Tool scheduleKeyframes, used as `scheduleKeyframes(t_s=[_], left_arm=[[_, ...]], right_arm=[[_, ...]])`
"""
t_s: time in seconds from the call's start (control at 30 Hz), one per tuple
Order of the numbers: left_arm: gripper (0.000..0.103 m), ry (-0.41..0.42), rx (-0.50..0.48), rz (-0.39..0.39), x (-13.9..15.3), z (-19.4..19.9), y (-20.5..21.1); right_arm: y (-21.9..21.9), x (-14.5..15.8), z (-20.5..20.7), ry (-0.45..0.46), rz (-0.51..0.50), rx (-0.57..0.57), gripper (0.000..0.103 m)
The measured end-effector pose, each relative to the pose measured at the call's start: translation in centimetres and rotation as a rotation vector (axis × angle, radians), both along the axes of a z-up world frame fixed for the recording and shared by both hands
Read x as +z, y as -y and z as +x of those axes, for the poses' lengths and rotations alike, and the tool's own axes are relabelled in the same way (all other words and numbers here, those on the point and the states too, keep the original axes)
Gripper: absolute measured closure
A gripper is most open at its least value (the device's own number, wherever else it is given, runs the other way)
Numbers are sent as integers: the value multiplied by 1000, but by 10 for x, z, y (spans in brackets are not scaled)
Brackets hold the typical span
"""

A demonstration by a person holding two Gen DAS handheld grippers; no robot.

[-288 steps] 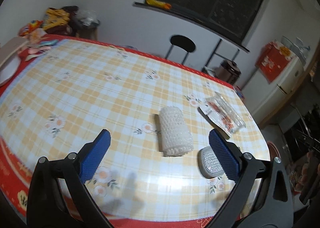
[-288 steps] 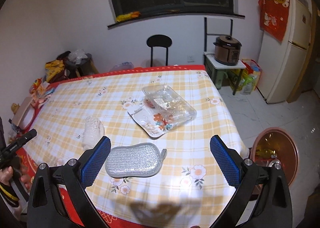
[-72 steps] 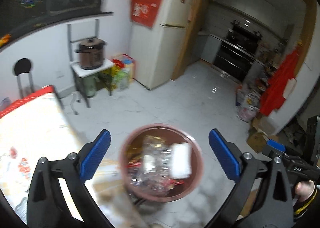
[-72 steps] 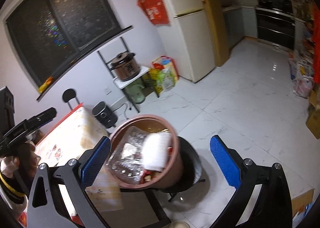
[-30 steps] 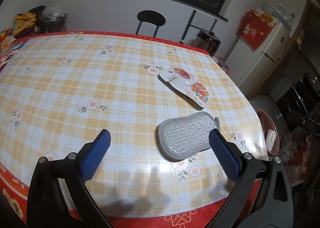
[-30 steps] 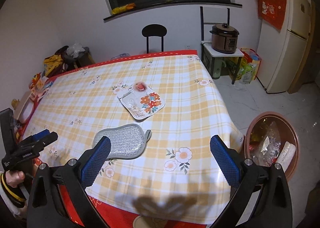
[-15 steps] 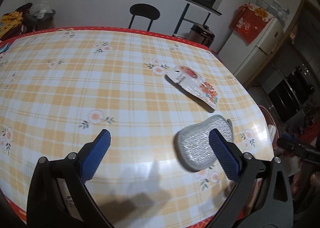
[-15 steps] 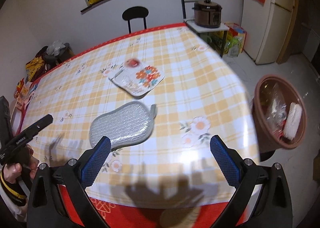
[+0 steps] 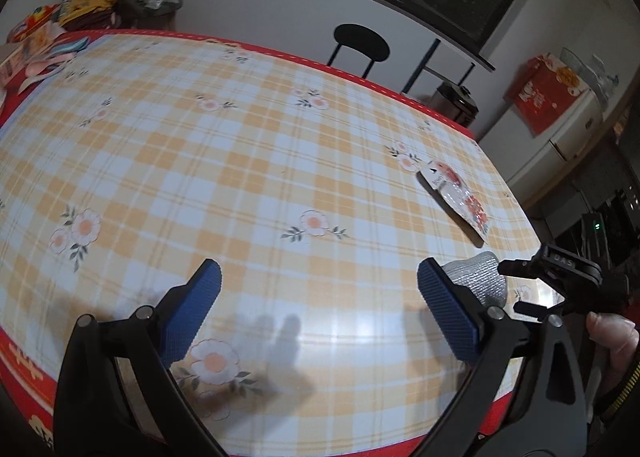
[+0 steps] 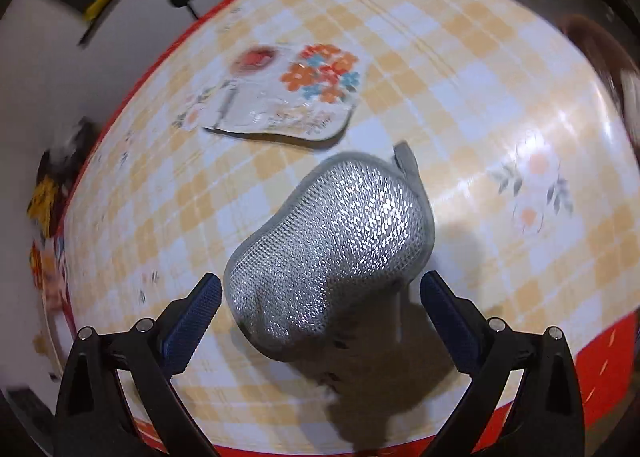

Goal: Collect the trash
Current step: 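Grasp the grey mesh scrubber pad with the right gripper and lift it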

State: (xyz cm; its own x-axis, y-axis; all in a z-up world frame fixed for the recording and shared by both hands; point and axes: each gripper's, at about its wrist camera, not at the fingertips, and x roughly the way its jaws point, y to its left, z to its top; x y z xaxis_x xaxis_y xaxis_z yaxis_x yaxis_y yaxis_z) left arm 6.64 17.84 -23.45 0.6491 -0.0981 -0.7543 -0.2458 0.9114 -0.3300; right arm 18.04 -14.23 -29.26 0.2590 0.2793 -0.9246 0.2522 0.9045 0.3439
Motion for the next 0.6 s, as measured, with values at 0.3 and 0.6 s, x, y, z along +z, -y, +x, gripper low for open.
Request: scheduleKeyframes(t_s=[0.3,0.6], left_arm=[[6,-9,40,-15,-4,-12,-11],[6,-4,0,-10,-1,-3,4]], right_arm=[[-9,-18,5,-23,-97,-52,13],[16,-14,-2,14,-10,-64,85]])
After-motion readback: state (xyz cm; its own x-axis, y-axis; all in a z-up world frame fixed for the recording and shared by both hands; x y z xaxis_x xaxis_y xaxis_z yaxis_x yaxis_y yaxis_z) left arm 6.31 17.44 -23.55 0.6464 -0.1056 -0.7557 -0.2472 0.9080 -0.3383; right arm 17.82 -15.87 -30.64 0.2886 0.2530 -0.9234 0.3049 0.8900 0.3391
